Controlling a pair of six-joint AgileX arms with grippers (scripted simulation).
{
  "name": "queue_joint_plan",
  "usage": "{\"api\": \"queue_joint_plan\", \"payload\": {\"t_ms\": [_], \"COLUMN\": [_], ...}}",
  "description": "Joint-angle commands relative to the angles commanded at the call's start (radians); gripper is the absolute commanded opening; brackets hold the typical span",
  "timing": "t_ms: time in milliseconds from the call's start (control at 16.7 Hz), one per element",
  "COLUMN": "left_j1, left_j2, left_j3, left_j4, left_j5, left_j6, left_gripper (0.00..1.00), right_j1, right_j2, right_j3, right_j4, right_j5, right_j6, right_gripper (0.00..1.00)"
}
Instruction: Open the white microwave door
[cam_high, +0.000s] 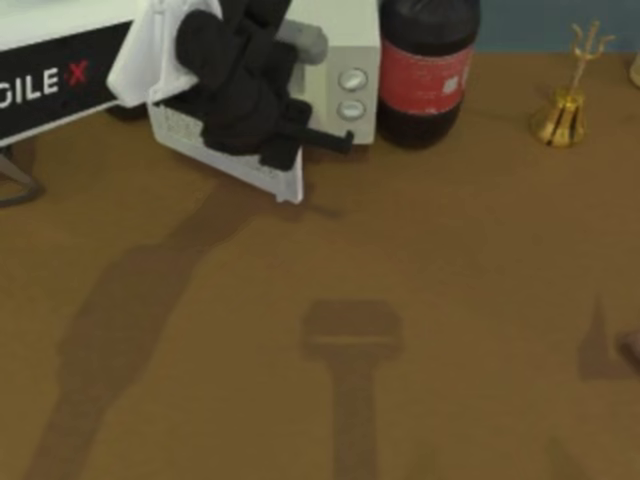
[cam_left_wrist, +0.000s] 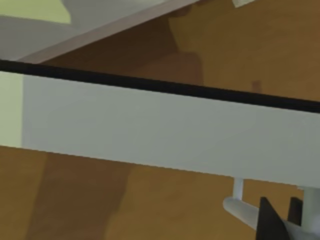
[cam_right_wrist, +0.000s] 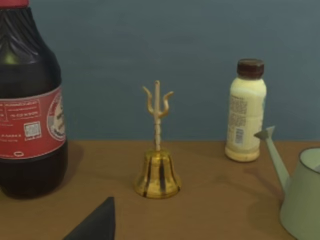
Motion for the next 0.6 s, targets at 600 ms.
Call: {"api": "queue_joint_plan", "payload": {"t_ms": [600], "left_j1": [0.02], "left_j2": [-0.037], "left_j3": [-0.046], "left_j4": [0.016], "left_j5": [0.031], "left_j6": [0.061], "left_gripper": [0.0], "right_j1": [0.0], "right_j2": [0.0], "right_j3": [0.0], "right_j4": [0.0], "right_j5": [0.0], "right_j6": [0.0], "right_gripper": [1.0]}}
